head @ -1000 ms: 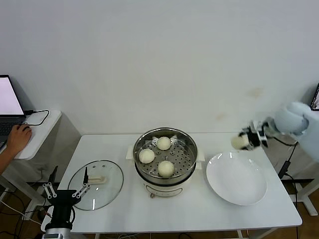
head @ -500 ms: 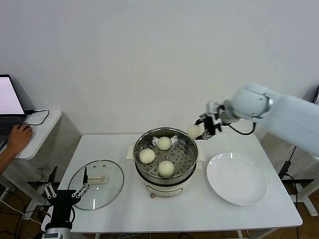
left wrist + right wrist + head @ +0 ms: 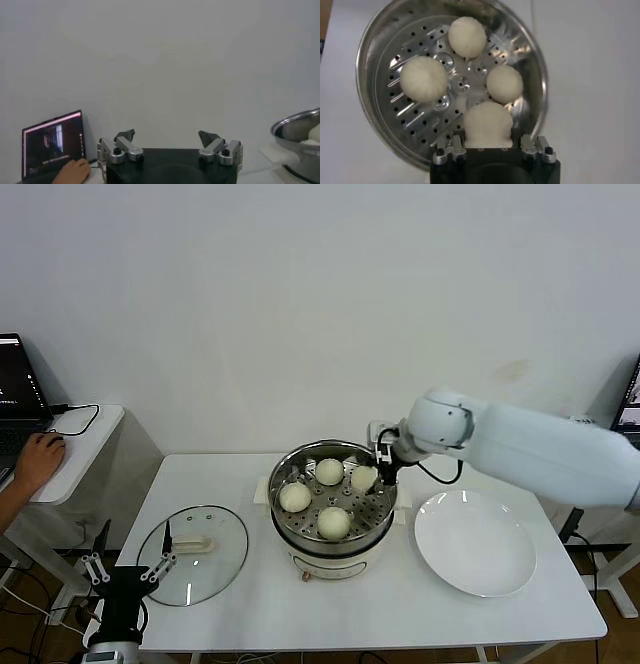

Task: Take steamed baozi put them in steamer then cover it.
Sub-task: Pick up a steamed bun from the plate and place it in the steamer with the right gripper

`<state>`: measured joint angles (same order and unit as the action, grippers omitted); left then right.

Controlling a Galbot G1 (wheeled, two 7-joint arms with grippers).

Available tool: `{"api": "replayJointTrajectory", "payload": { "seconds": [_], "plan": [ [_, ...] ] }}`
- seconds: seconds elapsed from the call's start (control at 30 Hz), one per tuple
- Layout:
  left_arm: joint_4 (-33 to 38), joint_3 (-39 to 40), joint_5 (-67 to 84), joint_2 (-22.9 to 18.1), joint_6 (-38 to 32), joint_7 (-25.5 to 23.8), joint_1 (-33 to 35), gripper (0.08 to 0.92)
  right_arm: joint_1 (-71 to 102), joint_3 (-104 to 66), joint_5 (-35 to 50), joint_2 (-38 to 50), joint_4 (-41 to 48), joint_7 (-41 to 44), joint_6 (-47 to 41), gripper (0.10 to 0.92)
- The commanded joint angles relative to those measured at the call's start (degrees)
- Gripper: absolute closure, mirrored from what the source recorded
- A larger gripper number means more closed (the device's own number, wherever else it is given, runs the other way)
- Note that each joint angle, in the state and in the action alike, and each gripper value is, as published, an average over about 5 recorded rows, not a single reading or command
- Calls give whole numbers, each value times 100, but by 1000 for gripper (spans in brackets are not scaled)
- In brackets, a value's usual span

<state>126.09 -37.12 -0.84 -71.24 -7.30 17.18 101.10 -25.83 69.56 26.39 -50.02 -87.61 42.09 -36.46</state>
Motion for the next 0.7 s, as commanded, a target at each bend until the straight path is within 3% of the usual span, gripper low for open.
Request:
{"api": "replayJointTrajectory", "payload": {
  "seconds": [0.03, 0.27, 0.53, 0.7],
  "plan": [
    [5, 1, 0, 3, -7, 4, 7, 177, 374, 64, -53, -248, 224, -145, -208, 457],
    [-7, 31, -2, -9, -11, 3, -9, 177, 377, -85, -125, -202, 147, -142, -228, 451],
    [-3, 35, 13, 25, 3, -6, -51, 177, -58, -678, 125, 354, -540, -139, -217, 258],
    [-11, 33, 37, 53, 12, -14, -92, 177, 252, -1310, 547, 1167, -1221, -1344, -9, 205]
  ]
}}
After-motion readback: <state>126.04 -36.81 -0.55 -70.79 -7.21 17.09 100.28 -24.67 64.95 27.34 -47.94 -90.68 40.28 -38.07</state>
